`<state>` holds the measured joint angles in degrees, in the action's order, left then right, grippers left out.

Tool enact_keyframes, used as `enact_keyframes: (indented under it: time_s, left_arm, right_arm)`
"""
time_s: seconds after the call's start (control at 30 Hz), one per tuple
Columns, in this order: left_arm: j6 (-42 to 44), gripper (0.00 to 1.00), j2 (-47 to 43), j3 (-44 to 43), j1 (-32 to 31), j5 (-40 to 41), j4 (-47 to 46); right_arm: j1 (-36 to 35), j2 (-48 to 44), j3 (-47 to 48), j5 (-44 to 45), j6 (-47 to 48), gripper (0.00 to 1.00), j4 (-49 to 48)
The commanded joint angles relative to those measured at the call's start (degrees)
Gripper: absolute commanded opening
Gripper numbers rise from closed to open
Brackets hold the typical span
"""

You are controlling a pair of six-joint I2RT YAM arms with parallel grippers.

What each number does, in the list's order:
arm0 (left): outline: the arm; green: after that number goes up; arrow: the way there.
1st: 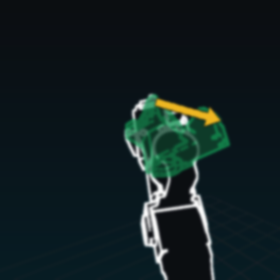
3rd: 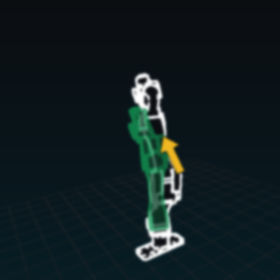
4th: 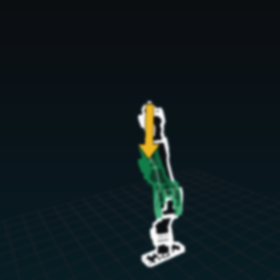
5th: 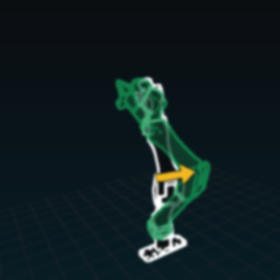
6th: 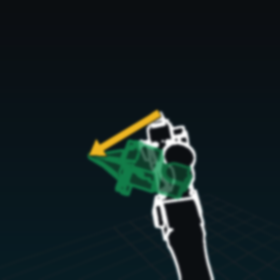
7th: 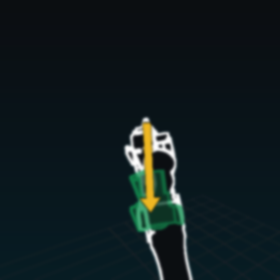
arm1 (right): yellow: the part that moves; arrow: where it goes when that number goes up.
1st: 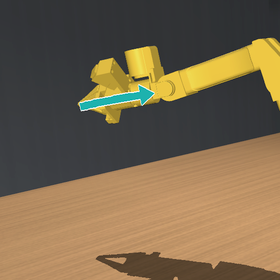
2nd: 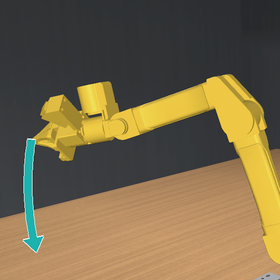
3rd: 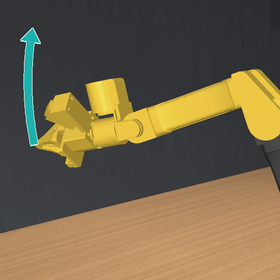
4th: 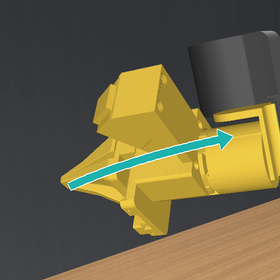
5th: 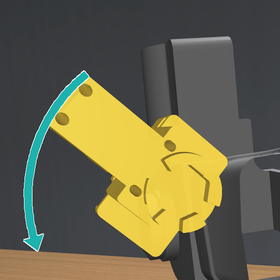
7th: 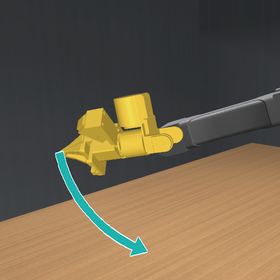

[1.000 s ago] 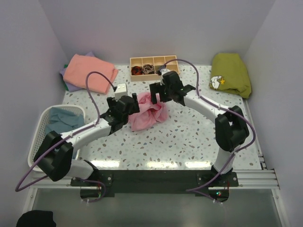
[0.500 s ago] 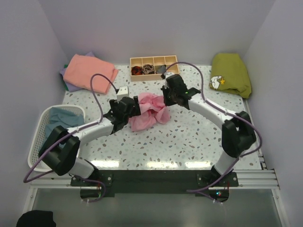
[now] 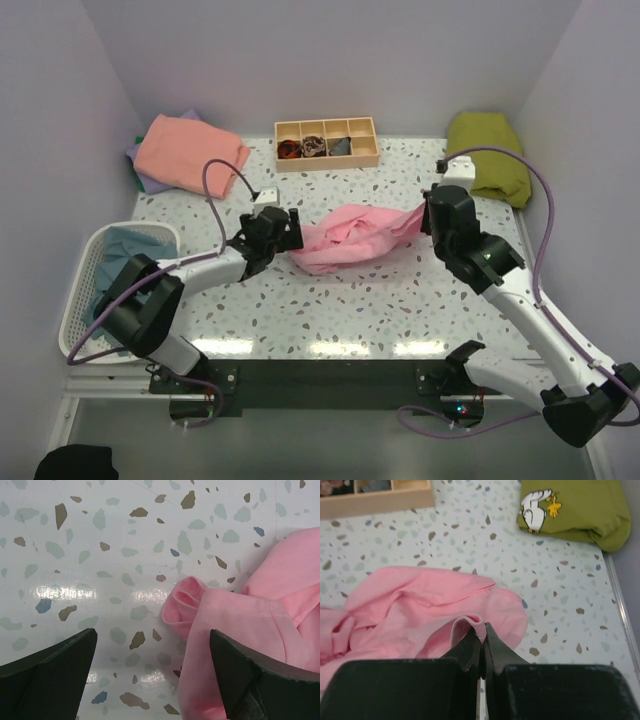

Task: Fold and stack the t-shirts
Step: Flatten out the tshirt

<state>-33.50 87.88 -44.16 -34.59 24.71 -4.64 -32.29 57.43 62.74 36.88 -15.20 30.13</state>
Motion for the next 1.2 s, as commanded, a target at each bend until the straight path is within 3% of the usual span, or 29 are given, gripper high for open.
enact_keyframes:
  time_s: [0.0,0.3,0.37,0.4,0.43,0.5,0.6,0.83,1.0,1.17]
  left_arm:
    - [-0.43,1.0,3.17,-3.47,0.22,-3.78,-3.88]
    - [2.65,1.0,12.4,-13.67,-0.3,-14.07,-4.23]
    - [3.61,0.73,13.19,-13.58,-0.65,-19.68,-7.03]
    - [3.44,0.39,13.72,-13.5,-0.83,-21.35,-7.39]
    - [2.92,0.2,13.9,-13.58,-1.01,-23.72,-7.48]
    - [3.08,0.0,14.08,-13.41,-1.97,-25.92,-7.57]
    - [4.05,0.0,13.99,-13.58,-3.29,-28.57,-6.17]
    - [2.38,0.0,5.13,-7.53,-5.75,-24.98,-4.59]
    - [0.72,0.0,-13.66,-6.46,-13.13,-12.95,6.73]
    - [-0.52,0.0,-34.48,-8.65,-13.93,-4.94,16.57]
  right_arm:
    - [-0.05,-1.7,-1.75,2.77,-2.29,0.0,4.75]
    - [-0.05,0.14,-2.44,-4.01,-2.29,0.0,6.7]
    - [-0.05,0.66,-2.27,-3.66,-2.38,0.0,7.22]
    - [-0.05,0.67,-2.1,-3.14,-2.38,0.0,7.4]
    - [-0.05,0.49,-2.1,-2.79,-2.38,0.0,7.4]
    - [-0.05,-0.21,-2.62,-2.26,-2.11,0.0,6.96]
    - [-0.05,-1.35,-3.59,-1.99,-1.94,0.0,6.0]
    - [-0.14,-3.99,-2.62,-0.94,-1.59,0.0,7.66]
    - [-0.05,-6.98,-0.78,-1.2,-1.15,0.0,9.42]
    - [-0.14,-9.35,0.01,-1.28,-0.18,0.0,9.86]
